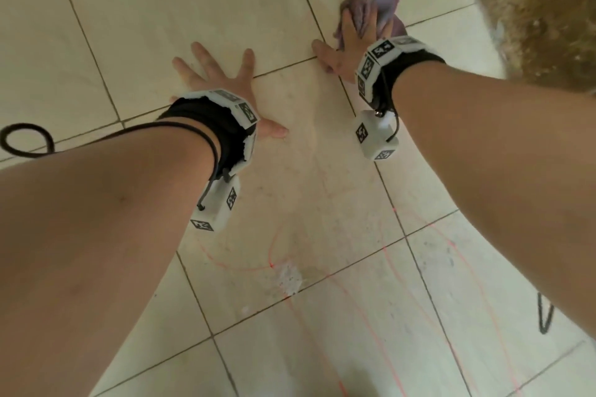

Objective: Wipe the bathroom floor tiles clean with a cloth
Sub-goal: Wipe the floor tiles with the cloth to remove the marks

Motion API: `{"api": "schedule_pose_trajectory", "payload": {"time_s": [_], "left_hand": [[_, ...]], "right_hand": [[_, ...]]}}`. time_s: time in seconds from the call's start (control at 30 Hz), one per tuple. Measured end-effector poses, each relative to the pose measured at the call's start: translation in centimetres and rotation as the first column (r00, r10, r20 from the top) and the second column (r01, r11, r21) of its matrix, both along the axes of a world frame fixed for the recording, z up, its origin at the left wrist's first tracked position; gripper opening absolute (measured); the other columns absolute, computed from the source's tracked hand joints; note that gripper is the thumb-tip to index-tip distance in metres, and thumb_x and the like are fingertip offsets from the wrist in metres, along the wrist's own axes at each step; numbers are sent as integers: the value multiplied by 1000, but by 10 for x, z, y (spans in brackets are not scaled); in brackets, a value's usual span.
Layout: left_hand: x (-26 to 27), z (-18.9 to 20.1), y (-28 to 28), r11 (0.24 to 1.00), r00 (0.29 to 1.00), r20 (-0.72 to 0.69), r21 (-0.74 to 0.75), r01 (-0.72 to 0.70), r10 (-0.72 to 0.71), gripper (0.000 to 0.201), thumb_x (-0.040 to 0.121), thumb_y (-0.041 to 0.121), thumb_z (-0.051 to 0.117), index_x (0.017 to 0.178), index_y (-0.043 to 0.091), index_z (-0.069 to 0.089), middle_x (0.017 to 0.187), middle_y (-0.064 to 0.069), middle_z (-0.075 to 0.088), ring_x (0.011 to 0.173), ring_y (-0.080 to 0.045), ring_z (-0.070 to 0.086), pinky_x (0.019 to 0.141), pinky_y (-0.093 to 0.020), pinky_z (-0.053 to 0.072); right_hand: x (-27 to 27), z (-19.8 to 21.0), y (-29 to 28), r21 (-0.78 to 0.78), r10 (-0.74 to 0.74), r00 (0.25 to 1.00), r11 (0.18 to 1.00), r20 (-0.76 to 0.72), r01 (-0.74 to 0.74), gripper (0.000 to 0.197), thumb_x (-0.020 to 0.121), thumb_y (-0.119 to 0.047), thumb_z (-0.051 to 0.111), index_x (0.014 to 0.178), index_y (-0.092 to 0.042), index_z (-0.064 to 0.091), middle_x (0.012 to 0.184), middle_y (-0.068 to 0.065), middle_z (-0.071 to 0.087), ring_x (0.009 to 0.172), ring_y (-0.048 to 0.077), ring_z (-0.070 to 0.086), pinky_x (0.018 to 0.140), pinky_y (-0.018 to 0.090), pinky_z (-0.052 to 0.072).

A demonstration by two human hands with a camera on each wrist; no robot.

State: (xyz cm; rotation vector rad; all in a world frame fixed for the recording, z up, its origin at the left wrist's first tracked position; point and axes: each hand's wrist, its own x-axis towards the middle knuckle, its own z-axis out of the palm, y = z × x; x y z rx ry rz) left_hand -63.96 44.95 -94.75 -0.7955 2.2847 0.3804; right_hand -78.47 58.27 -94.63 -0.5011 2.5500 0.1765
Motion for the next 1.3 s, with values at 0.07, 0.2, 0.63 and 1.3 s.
{"api": "schedule_pose_trajectory", "payload": {"time_s": [0.07, 0.2, 0.63, 1.3], "left_hand": [[0, 0, 1, 1000, 1000, 2, -11, 5, -5, 139, 50, 83, 72, 149, 45, -19, 155, -19, -31, 141, -55, -18, 108, -74, 18], [1, 4, 3, 999, 1000, 9, -36, 18, -18, 137, 52, 86, 67, 149, 44, -20, 155, -20, -31, 141, -57, -14, 109, -72, 16], [19, 1, -1, 997, 995, -67, -39, 69, -72, 127, 61, 84, 64, 153, 40, -12, 159, -15, -27, 144, -51, -14, 111, -70, 13], [178, -2, -69, 998, 998, -41, 6, -55, 56, 101, 83, 72, 53, 155, 36, -8, 162, -2, -21, 148, -38, -14, 116, -62, 16]], "right_hand": [[19, -4, 0, -33, 70, 997, 997, 34, -69, 85, 90, -75, 24, 155, -30, -8, 161, 6, -21, 145, 42, -19, 117, 59, -4], [68, -3, 14, -84, 106, 987, 992, 124, -96, 80, 92, -71, 26, 154, -34, -9, 160, 0, -24, 146, 35, -22, 116, 58, -8], [127, -11, 41, -111, 153, 985, 983, 79, -144, 68, 97, -64, 20, 154, -37, -6, 161, -3, -20, 148, 30, -15, 118, 56, -5], [207, -7, -30, -19, 123, 983, 992, 134, -122, 81, 91, -73, 24, 153, -34, -12, 159, 1, -28, 145, 36, -24, 117, 58, -5]]}}
